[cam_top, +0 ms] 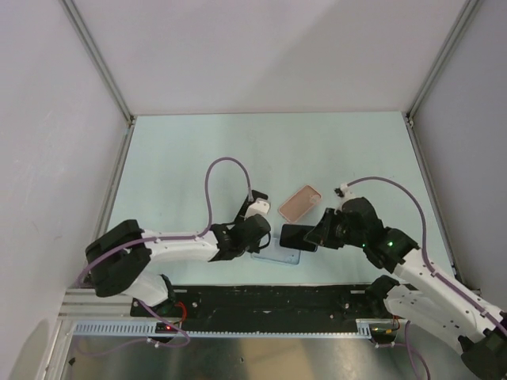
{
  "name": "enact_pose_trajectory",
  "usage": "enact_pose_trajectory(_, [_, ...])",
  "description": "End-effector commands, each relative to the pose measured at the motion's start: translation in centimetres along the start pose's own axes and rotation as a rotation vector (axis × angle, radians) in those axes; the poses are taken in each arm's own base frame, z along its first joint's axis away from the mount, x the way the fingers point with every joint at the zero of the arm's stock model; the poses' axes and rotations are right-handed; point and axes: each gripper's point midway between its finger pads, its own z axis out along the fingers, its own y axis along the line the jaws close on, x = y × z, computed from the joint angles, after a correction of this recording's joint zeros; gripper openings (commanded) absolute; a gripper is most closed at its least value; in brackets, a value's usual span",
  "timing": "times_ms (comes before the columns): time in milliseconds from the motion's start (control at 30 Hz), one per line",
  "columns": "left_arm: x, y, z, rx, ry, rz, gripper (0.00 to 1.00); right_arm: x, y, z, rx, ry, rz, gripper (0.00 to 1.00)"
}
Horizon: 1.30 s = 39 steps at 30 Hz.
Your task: Put the phone into the phone case
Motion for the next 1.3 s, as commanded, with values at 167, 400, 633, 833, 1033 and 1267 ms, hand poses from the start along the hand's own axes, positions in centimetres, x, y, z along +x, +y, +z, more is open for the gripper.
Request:
enact_pose_trajectory(167, [1.2, -2.0, 1.7, 0.107, 0.074, -0.026, 0.10, 2.5, 3.2, 2.3, -0.195, 0.107, 0.028, 0.00])
enact_pose_trajectory(400, [0.6, -0.2, 0.5, 0.072, 0.055, -0.183, 0.39, 3.7, 2.9, 4.2, -0.187, 0.152, 0.052, 0.00])
enact_pose_trajectory(633, [1.2, 1.5, -0.7, 0.050, 0.025, -0.282, 0.32, 4.0, 1.0, 5.4, -0.120, 0.152, 0.102, 0.00])
enact_pose_trajectory(833, [2.7, 1.4, -0.3, 0.062, 0.067, -0.264, 0.21, 4.2, 0.0, 5.8, -0.145, 0.180, 0.173, 0.00])
enact_pose_trajectory(1033, [3.2, -0.4, 0.7, 0.108, 0.100, -0.246, 0.06, 4.9, -0.6, 6.4, -0.151, 0.220, 0.216, 0.00])
enact_pose_trajectory(1267, [4.0, -2.4, 1.4, 0.146, 0.131, -0.220, 0.00, 5.8, -1.1, 7.5, -0.157, 0.238, 0.256, 0.00])
